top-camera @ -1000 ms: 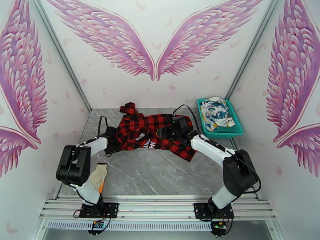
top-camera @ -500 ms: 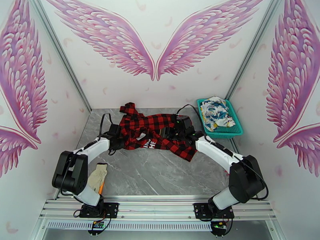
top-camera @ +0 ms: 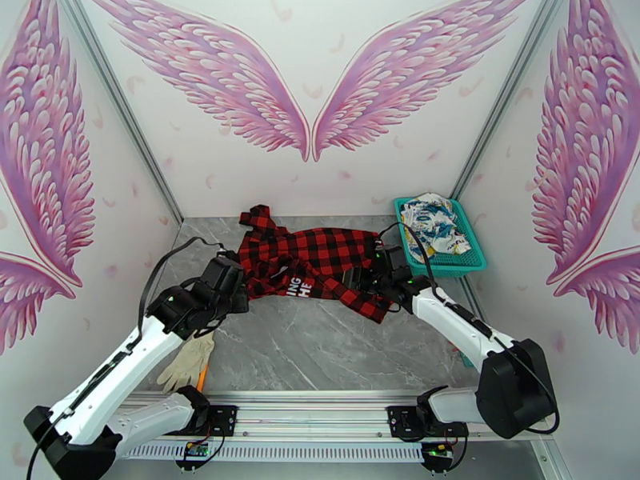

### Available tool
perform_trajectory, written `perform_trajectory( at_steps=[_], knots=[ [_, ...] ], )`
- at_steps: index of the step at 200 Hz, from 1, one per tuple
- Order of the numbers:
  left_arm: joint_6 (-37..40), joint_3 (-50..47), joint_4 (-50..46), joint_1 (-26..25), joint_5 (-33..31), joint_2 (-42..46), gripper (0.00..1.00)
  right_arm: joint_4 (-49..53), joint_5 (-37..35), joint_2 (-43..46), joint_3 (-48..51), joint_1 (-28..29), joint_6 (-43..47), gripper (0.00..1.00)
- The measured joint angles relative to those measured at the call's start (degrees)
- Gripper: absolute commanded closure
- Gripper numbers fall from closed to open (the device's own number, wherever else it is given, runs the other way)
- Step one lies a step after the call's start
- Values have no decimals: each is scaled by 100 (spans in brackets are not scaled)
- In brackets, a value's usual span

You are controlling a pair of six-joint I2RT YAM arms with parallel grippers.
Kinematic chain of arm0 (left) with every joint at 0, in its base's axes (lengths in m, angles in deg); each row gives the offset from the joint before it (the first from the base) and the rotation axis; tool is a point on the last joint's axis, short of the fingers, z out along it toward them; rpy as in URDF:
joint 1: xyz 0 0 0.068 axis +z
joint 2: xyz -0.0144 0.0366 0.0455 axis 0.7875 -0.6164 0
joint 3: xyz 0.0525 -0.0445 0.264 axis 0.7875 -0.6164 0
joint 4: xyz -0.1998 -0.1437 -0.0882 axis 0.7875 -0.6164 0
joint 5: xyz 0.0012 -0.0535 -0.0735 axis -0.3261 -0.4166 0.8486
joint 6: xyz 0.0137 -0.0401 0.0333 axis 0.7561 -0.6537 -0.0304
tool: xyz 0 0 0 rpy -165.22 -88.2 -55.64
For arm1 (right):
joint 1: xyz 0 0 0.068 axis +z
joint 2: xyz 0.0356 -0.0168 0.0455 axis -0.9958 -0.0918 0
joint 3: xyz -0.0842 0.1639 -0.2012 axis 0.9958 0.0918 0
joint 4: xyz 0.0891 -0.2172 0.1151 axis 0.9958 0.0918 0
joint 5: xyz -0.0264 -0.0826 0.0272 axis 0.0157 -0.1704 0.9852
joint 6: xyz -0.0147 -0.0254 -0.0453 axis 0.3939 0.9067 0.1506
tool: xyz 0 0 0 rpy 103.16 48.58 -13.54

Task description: Fold and stack the mixed laundry pile

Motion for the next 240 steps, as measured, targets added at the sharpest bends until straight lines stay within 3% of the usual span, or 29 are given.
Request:
perform_trajectory(
  at_steps=[50,97,105,110,131,148,157,171,193,222,240],
  knots=[
    [-234,151,-588,-522,-52,789,100,133,-105,348,129,0,94,42],
    [831,476,485,-2546,905,765,100,415,-133,647,304,0,63,42],
    [1029,560,693,-2885,953,745,86,452,-149,719,332,0,48,42],
    [1158,603,809,-3099,964,745,66,476,-157,782,365,0,42,42],
    [1593,728,1130,-3539,960,765,53,629,-284,1141,529,0,-26,41],
    [1912,726,1255,-3565,811,828,13,776,-468,1394,603,0,-59,40],
    [1980,710,1314,-3565,649,868,8,835,-562,1491,634,0,-61,39],
    [2031,660,1360,-3558,243,970,9,925,-688,1547,651,0,-66,38],
    [1902,619,1351,-2975,-177,1051,13,942,-822,1458,723,0,-85,38],
    [1373,-13,1547,-479,522,870,27,901,-925,715,739,-2,-197,39],
    [1185,-568,1781,520,1019,354,29,892,-1014,188,761,-61,-345,39]
  ],
)
